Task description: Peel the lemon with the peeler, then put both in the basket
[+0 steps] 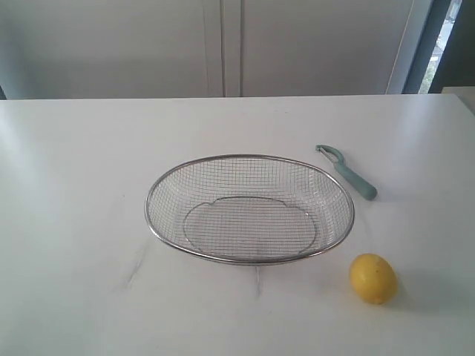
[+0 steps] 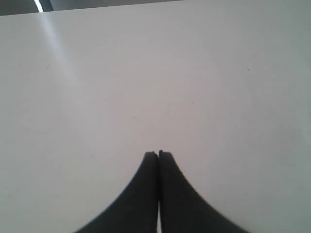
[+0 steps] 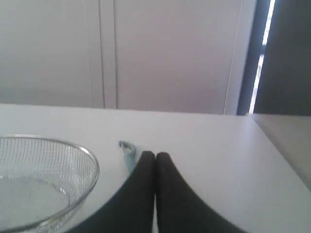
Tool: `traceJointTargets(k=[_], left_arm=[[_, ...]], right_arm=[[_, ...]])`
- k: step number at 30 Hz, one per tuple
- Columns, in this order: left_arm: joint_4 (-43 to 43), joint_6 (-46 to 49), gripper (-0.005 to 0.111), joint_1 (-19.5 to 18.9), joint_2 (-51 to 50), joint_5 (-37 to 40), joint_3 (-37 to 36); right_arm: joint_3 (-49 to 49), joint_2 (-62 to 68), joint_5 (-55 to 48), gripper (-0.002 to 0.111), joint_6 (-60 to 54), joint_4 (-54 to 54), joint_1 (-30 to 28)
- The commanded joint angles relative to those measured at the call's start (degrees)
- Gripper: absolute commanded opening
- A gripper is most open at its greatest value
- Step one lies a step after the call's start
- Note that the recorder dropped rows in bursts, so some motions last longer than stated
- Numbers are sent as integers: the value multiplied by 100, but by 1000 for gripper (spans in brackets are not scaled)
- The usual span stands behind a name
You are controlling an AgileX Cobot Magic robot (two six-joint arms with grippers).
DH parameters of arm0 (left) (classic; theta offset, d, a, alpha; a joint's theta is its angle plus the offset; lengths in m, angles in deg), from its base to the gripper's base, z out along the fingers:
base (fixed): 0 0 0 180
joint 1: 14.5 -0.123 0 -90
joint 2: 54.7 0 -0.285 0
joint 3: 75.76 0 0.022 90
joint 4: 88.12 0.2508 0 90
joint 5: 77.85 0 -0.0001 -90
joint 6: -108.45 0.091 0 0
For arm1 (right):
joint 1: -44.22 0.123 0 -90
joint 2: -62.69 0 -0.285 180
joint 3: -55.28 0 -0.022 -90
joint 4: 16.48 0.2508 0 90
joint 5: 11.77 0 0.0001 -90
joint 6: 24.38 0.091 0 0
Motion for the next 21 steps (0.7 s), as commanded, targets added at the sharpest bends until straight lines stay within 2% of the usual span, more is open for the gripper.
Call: traceJointTargets(k=[1, 13, 21], left_arm=[[-12, 15, 0, -9, 24, 0, -25], [-12, 15, 0, -9, 24, 0, -25], [-12, 15, 0, -9, 24, 0, -25]], right_arm=[[-31, -24, 776, 0, -32, -29, 0], [-31, -24, 889, 0, -32, -17, 0], [-31, -24, 1571, 0, -32, -17, 0]])
